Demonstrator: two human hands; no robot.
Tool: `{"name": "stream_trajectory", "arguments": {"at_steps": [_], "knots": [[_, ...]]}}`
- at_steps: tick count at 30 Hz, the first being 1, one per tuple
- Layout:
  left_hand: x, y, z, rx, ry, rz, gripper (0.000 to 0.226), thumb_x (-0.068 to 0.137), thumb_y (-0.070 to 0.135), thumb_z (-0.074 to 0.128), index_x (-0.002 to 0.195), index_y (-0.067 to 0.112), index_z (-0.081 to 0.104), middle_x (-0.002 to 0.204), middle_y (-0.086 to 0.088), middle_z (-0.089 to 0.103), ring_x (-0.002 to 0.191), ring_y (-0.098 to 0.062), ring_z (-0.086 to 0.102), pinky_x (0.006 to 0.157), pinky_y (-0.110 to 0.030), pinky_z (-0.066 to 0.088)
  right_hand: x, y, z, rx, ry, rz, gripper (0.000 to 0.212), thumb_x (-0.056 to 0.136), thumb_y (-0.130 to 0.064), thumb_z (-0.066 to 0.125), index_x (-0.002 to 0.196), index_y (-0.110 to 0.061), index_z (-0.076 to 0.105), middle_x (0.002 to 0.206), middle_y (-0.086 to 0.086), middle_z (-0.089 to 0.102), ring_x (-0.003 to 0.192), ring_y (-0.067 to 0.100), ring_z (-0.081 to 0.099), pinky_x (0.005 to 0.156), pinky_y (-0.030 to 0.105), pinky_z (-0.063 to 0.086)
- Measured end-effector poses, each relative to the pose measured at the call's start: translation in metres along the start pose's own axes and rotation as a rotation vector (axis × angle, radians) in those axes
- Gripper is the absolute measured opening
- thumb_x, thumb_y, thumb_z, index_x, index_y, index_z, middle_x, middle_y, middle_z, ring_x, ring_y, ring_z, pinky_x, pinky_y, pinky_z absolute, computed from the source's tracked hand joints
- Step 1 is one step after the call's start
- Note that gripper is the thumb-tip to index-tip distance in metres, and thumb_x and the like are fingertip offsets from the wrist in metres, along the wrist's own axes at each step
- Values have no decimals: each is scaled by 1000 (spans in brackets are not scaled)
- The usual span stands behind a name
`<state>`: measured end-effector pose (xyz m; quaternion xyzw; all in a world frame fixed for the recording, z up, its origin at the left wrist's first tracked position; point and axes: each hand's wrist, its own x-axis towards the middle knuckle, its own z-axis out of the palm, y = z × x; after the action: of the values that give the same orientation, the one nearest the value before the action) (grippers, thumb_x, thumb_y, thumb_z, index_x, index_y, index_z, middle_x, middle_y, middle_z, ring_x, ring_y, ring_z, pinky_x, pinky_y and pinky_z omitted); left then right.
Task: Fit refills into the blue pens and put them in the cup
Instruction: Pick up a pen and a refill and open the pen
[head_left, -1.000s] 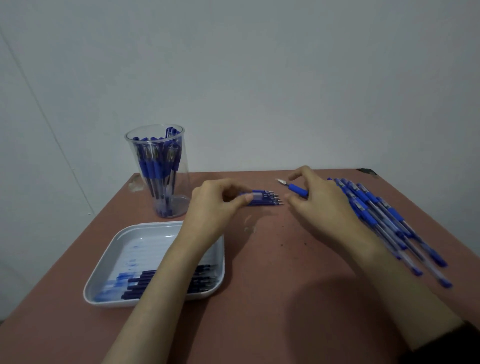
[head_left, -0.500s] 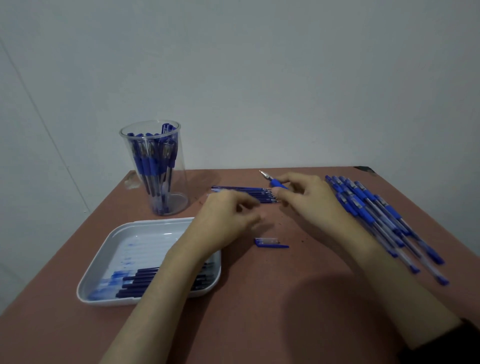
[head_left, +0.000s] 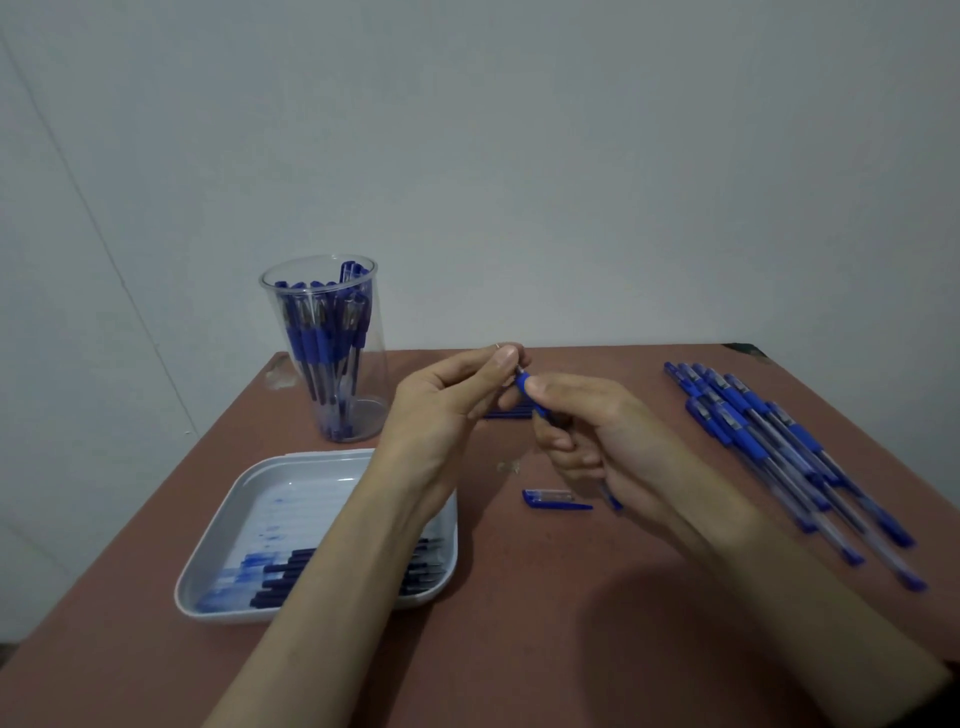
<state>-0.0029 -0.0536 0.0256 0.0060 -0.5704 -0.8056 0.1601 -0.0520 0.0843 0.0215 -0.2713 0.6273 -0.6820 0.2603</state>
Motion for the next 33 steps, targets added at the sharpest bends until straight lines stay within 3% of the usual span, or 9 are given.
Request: {"name": "stream_trajectory", "arguments": {"at_steps": [3,8,13,18,25,28,31,33], "knots": [[1,0,-1,36,49,14,25,63,26,72,78,10,62,76,-4,65,66,-8,63,74,-23,54,1,2,4,-55,40,-55,24,95,-22,53,92,-3,66,53,2,37,41,10,21,42,25,11],[-1,4,3,-115,-65,-5,34,77,25,62,108,14,52,103,-8,72,97,-11,68,81,-20,54,5,5,3,4,91,-47,34,95,-21,53,66,-24,69,55,6,38,39,9,21,40,23,11],[1,5,-3,-47,22,21,30,86,6,60,114,14,54,92,-4,74,87,-12,69,77,-21,53,7,2,-5,3,153,-69,22,95,-21,52,85,-15,71,53,4,40,38,9,23,44,27,10],[0,2,-4,17,-41,32,38,85,-1,61,119,14,56,101,-4,73,90,-13,70,78,-20,54,5,3,-6,-30,101,-24,21,94,-21,55,81,-18,72,56,5,42,39,9,25,41,24,13],[1,-2,-3,111,62,99,31,79,2,68,107,14,64,87,-5,74,84,-11,69,81,-19,54,4,5,-7,-138,135,-60,15,93,-20,59,96,-15,73,55,6,45,42,11,28,44,24,18],[1,-4,-3,140,109,94,26,78,4,70,101,16,68,78,0,73,81,-10,68,82,-19,54,6,8,-6,-314,218,-169,11,90,-22,65,95,-21,75,59,11,51,47,13,38,47,27,31],[2,-4,-4,142,154,101,20,78,8,71,96,17,70,71,8,70,72,-2,67,70,-13,52,9,13,-7,-430,294,-264,9,85,-24,71,93,-26,75,68,21,57,57,19,50,58,40,47],[4,-2,-7,138,202,111,17,78,13,71,93,19,71,79,8,70,74,2,66,70,-11,50,11,17,-10,-516,350,-299,9,81,-28,74,89,-32,74,70,18,59,60,25,53,64,44,50]]}}
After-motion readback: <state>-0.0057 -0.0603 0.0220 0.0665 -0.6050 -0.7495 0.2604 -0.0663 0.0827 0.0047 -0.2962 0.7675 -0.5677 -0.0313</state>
